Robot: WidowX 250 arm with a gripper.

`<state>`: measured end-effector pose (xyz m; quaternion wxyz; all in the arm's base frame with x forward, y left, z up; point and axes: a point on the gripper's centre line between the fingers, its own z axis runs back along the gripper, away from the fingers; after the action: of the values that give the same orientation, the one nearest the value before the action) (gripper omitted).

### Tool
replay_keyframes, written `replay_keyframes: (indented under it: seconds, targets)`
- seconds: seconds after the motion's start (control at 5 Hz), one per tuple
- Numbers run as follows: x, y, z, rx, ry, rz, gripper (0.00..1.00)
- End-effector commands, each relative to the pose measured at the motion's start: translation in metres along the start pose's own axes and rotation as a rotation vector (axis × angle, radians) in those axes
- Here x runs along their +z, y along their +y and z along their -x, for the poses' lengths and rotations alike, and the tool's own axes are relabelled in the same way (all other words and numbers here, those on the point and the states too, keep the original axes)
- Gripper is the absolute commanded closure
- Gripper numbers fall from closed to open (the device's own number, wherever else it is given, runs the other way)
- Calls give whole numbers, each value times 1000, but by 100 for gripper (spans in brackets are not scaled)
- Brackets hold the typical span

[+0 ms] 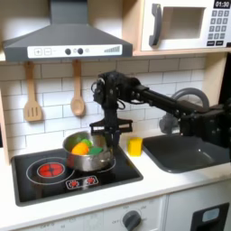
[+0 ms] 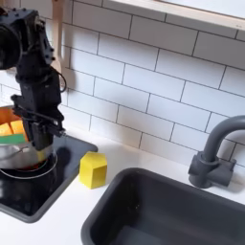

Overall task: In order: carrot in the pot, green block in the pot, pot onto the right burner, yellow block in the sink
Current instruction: 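Move the pot onto the right burner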

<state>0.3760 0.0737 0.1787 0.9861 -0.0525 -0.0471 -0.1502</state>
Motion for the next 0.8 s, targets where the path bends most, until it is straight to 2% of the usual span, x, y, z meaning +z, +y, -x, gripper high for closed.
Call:
replay_keyframes:
  seconds: [0.0, 0.4, 0.6]
  targets:
    - [-5, -8, 4, -7, -7, -18, 100]
    - [-10, -10, 8, -14, -3, -27, 100]
    - [-7, -9, 9, -9, -11, -32, 100]
